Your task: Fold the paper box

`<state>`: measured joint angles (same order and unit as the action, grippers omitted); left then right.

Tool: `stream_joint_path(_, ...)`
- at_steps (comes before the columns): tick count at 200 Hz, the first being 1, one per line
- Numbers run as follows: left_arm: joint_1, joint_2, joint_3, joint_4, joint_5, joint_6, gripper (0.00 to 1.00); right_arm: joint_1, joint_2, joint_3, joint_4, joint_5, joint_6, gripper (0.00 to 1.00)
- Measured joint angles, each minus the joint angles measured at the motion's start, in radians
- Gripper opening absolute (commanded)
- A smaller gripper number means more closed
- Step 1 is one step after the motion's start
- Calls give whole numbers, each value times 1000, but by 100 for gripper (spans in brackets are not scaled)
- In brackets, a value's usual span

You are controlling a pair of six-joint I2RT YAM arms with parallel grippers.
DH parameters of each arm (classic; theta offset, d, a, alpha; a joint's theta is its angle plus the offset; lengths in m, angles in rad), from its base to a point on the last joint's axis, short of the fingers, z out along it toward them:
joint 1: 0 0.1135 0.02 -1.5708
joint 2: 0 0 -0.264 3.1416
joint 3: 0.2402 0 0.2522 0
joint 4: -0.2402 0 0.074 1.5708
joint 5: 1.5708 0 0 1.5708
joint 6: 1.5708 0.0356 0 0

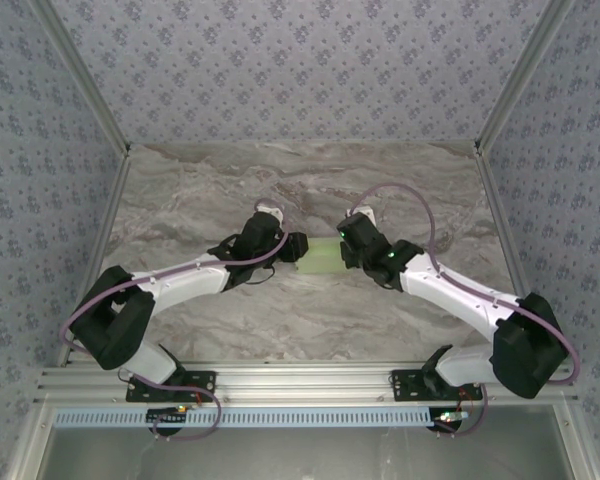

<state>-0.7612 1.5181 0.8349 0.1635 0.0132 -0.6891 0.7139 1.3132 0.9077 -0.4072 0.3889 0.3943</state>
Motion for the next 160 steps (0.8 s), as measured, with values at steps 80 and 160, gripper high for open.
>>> stream_joint_path(80, -8, 0, 16, -32, -15, 19, 41, -56, -63, 31, -38, -126, -14, 38)
stream_joint_path(160, -14, 0, 25, -51, -33, 26, 41, -265, 36, 81, -3, -404, -18, 41)
